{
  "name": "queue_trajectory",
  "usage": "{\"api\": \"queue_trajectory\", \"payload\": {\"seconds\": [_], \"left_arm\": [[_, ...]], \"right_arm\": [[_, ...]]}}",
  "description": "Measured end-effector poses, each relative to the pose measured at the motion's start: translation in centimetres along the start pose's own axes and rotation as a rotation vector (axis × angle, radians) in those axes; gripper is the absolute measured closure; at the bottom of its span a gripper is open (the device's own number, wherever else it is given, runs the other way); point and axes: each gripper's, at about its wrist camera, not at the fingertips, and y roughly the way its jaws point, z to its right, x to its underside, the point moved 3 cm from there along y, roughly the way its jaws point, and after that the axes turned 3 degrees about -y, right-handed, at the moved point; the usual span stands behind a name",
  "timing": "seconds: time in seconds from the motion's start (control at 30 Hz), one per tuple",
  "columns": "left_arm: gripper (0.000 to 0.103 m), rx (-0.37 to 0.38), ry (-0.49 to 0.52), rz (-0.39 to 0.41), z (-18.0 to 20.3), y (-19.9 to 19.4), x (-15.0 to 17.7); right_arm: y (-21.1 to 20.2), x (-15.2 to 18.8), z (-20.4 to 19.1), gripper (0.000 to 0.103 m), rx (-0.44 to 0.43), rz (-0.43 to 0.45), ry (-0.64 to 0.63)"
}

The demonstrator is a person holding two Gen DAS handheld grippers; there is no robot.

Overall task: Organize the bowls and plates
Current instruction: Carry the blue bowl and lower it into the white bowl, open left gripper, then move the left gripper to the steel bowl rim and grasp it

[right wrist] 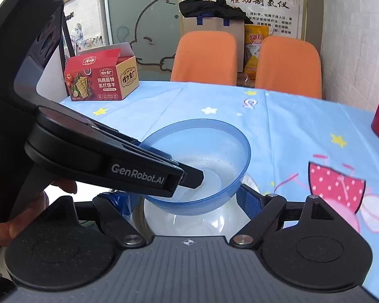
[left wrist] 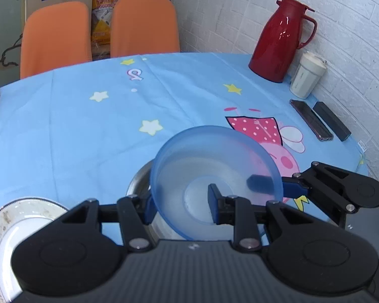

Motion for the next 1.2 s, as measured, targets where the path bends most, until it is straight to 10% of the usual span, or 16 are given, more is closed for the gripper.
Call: {"api": "queue_trajectory", "payload": {"seconds": [0.23,0.37,0.57,1.2], "left_arm": [[0.073,-0.042,0.011,-0.037,0.2,2.0,1.1],[0.023,-0.015,-0.008,0.007,0.1,0.7,0.7],[0.010,-0.035,-0.026,0.128,-0.2,-2.7,-0.1],[0.002,-0.157,-0.105,0.158,-2.1,-3.8,2.8]], "right_arm": [[0.5,2.2,1.2,0.033,-0.049,-0.015,0.053],[-1.4,3.0,1.6,0.032,-0.059,0.004,0.074],[-5.0,4.9,2.9,0.032,-0.009,0.054,0.145],[-4.0,6.4,3.6,0.031,0.084,0.085,0.290]]}}
